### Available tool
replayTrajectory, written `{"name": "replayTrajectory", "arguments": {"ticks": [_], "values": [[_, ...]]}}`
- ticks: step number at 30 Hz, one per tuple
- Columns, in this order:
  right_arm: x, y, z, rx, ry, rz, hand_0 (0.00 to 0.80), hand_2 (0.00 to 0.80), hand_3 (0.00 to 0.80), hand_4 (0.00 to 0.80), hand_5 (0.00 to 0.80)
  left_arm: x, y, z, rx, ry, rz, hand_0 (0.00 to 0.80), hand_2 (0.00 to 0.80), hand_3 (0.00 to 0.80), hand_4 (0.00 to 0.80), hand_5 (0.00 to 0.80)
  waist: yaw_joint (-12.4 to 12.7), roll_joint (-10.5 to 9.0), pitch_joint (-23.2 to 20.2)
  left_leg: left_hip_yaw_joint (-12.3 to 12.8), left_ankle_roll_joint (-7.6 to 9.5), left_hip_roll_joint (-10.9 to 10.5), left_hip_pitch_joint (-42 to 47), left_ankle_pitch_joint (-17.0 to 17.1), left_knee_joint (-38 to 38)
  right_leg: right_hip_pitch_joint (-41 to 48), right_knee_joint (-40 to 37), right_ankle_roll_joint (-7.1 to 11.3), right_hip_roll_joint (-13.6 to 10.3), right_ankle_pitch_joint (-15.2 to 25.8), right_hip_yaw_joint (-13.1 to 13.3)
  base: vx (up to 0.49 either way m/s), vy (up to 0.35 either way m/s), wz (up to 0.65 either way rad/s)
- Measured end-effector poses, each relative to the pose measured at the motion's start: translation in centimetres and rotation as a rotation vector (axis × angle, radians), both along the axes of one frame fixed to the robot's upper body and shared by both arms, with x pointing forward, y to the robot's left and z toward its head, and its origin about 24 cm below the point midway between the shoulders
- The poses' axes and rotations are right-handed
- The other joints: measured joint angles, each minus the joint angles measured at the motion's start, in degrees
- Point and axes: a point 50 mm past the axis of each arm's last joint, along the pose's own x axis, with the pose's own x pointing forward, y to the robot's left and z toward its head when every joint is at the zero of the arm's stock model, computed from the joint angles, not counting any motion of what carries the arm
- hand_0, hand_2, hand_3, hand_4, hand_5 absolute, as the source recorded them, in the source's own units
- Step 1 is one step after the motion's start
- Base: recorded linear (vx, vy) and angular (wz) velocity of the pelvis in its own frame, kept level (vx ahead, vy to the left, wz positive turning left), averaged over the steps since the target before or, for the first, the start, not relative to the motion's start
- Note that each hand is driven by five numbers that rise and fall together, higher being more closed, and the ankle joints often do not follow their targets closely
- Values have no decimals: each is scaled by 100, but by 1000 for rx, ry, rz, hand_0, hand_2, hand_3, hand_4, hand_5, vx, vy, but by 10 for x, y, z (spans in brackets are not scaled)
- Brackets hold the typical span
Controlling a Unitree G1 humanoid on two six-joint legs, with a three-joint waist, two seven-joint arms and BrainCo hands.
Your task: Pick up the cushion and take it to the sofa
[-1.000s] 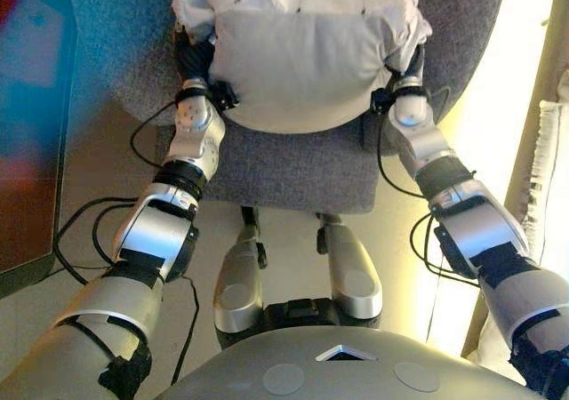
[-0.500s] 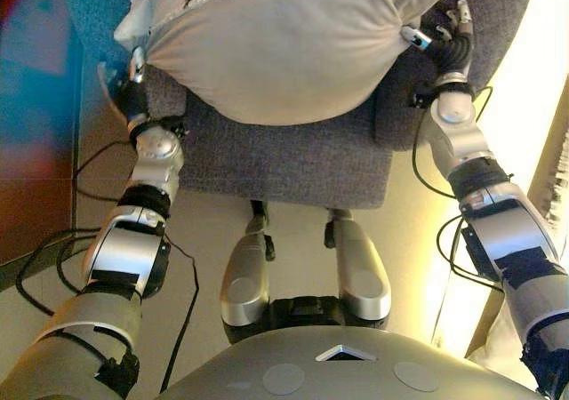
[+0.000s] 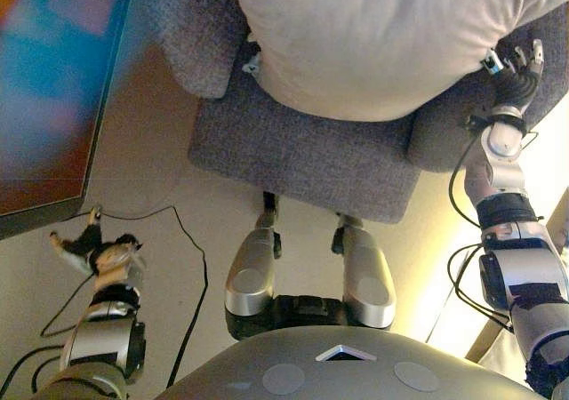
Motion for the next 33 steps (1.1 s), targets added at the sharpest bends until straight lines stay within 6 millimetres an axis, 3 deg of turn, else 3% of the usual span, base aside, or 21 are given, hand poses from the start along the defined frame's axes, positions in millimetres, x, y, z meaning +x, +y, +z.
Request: {"name": "replayTrajectory", "arguments": {"ticks": [6, 9, 12, 15, 18, 21, 23, 25, 29, 32, 33], "values": [[-20, -15, -19, 22, 44, -55, 0, 0, 0, 0, 0, -15, -2, -11, -74, 38, -44, 0, 0, 0, 0, 0, 107, 65, -83, -7, 1, -31, 181, -5, -9, 274, -75, 49, -38, -34, -89, 19, 35, 8], [-29, -20, -29, 34, 70, -79, 0, 0, 0, 0, 0, -27, -13, -25, -140, 73, -62, 0, 0, 0, 0, 0, 112, 72, -212, -27, 9, -59, 239, -10, -9, 352, -74, 56, -50, -34, -110, 10, 17, 4], [-45, -28, -52, 42, 154, -112, 0, 0, 0, 0, 0, -46, -25, -42, -226, 141, -87, 0, 0, 0, 0, 0, 108, 8, -569, -19, 55, -62, 303, -75, -10, 426, -75, 105, -54, -81, -116, 56, -2, 2], [-77, -53, -80, 107, 241, -251, 0, 0, 0, 0, 0, -64, -32, -53, -294, 196, -112, 0, 0, 0, 0, 0, 88, -172, -866, -9, 54, -63, 542, -156, -14, 664, -79, 132, -55, -153, -116, 83, 8, -3], [-133, -95, -107, 223, 349, -512, 0, 0, 0, 0, 0, -87, -32, -59, -319, 278, -134, 0, 0, 0, 0, 0, -42, -419, -1267, 61, 73, -55, 594, -208, -14, 683, -79, 138, -49, -170, -85, 93, 17, -12], [-173, -124, -105, 195, 417, -642, 0, 0, 0, 0, 0, -101, -34, -63, -350, 335, -126, 0, 0, 0, 0, 0, -237, -440, -1334, 123, 76, -48, 873, -246, -18, 915, -95, 143, -39, -181, -17, 94, 7, -18], [-185, -136, -97, 155, 428, -683, 0, 0, 0, 0, 0, -105, -34, -64, -353, 346, -121, 0, 0, 0, 0, 0, -381, -396, -1406, 137, 62, -31, 1011, -303, -25, 1041, -100, 143, -37, -203, 2, 115, -3, -12], [-198, -148, -88, 136, 427, -740, 0, 0, 0, 0, 0, -107, -34, -64, -356, 352, -118, 0, 0, 0, 0, 0, -369, -360, -1559, 261, 59, 25, 1089, -361, -45, 1088, -101, 117, -11, -214, 7, 83, 7, -28], [-215, -164, -76, 99, 466, -793, 0, 0, 0, 0, 0, -114, -38, -68, -394, 384, -114, 0, 0, 0, 0, 0, -376, -310, -1929, 279, 28, 114, 1152, -379, -37, 1119, -103, 74, 75, -242, 11, 26, 34, -7], [-230, -163, -88, 100, 566, -784, 0, 0, 0, 0, 0, -124, -51, -77, -476, 417, -126, 0, 0, 0, 0, 0, -368, -340, -2081, 275, 3, 136, 1213, -399, -15, 1193, -104, 58, 98, -253, 8, -1, 25, 1], [-236, -155, -104, 136, 629, -758, 0, 0, 0, 0, 0, -127, -56, -80, -499, 430, -136, 0, 0, 0, 0, 0, -378, -325, -2102, 277, 3, 139, 1285, -400, -16, 1214, -103, 57, 102, -254, 11, 0, 0, 0]]}}
